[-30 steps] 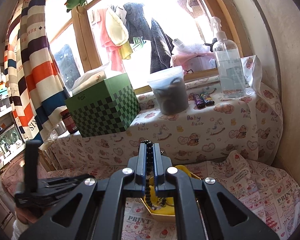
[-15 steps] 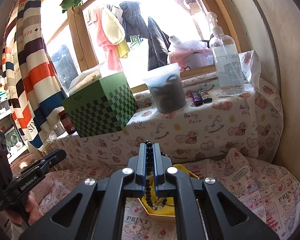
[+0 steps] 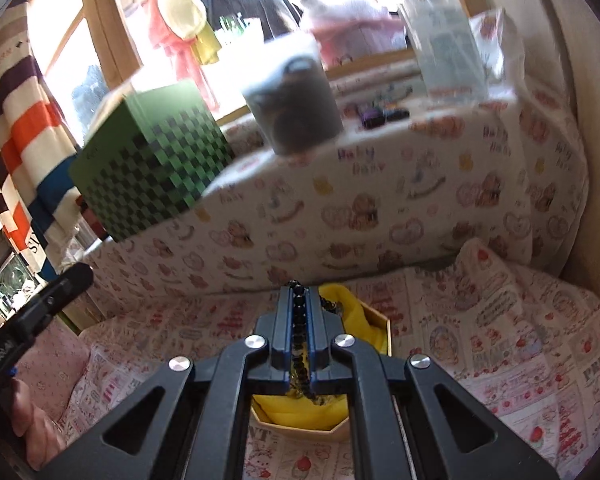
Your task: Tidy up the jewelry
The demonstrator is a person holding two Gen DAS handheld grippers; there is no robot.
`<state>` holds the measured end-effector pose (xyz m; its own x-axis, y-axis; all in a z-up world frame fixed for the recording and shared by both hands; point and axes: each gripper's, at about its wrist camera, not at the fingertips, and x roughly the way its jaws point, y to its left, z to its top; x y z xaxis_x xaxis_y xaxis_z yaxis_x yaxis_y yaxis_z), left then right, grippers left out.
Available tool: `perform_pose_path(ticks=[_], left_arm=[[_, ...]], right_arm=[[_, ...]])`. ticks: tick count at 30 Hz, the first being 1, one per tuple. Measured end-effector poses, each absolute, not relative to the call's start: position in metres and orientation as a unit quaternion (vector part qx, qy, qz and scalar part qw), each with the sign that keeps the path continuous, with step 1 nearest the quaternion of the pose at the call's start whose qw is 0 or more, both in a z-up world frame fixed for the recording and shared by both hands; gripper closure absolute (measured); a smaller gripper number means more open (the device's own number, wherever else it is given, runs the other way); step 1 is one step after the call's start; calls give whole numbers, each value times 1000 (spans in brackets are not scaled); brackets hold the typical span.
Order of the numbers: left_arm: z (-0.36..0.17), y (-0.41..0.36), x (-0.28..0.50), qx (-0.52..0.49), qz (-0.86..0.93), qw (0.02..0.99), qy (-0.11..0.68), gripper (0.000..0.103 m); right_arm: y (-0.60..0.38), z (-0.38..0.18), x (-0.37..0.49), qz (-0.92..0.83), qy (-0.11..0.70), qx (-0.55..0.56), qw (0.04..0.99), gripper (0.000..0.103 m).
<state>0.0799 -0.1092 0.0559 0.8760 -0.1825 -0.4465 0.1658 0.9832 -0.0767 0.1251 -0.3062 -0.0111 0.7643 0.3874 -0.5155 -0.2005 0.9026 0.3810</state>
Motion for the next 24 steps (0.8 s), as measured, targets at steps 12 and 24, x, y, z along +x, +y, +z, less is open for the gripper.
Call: perform_pose_path(ticks=[12,24], left_arm=[[35,-153,107,-12,-140,943,300,90],[23,-165,116,-2,-121,941,316,49]], right_arm=[[-350,-5,124,134,313,241,909,67],[-367,3,120,90,292,239,922,48]])
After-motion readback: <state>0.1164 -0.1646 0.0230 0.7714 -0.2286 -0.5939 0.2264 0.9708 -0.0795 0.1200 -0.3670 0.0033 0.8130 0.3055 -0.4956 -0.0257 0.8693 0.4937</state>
